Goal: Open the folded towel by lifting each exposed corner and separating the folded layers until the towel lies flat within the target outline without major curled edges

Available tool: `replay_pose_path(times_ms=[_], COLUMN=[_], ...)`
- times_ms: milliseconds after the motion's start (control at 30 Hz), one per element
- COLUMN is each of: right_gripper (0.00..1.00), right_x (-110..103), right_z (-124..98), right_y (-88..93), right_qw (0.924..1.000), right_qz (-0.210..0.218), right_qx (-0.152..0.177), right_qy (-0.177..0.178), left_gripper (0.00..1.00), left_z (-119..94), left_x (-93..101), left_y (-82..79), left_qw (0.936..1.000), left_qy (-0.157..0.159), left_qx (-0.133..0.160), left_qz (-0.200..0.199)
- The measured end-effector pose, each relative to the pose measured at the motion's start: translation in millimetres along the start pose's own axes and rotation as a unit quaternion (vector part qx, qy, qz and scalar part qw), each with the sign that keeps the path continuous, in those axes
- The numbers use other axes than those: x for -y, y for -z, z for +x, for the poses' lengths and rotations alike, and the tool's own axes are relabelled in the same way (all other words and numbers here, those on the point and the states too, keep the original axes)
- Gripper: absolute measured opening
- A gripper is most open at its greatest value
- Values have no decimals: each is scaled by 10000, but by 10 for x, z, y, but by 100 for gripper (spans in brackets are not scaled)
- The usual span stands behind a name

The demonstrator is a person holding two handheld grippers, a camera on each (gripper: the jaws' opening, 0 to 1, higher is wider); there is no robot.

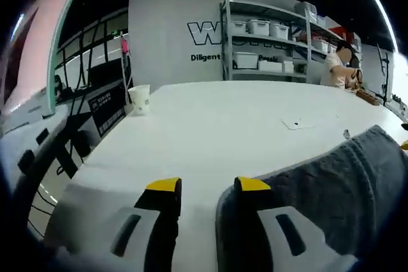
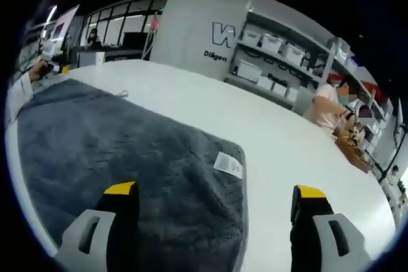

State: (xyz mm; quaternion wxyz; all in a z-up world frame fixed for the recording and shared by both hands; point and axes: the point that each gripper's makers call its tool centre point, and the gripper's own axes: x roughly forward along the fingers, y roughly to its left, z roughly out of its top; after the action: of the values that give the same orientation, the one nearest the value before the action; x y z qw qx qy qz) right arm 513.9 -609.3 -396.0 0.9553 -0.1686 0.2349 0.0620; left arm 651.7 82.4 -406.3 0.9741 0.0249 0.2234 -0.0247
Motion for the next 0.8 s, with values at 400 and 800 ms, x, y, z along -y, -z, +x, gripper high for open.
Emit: replay_pose_path(times_ms=[400, 800], right_gripper=[98, 97], right_x=[9, -43], right_z=[30, 56], right_y=[44, 66], right_qw=[10000, 9998], right_qz=[-6, -106], right_qx=[-69, -162], right_qy=[10, -28], left_gripper=[29, 24], left_z=[88, 142], left_x=[178, 191], left_y=[147, 241], left_qw=[9983, 9962], left_qy=[449, 471], left_qx=[-321, -526], left_qz=[199, 519])
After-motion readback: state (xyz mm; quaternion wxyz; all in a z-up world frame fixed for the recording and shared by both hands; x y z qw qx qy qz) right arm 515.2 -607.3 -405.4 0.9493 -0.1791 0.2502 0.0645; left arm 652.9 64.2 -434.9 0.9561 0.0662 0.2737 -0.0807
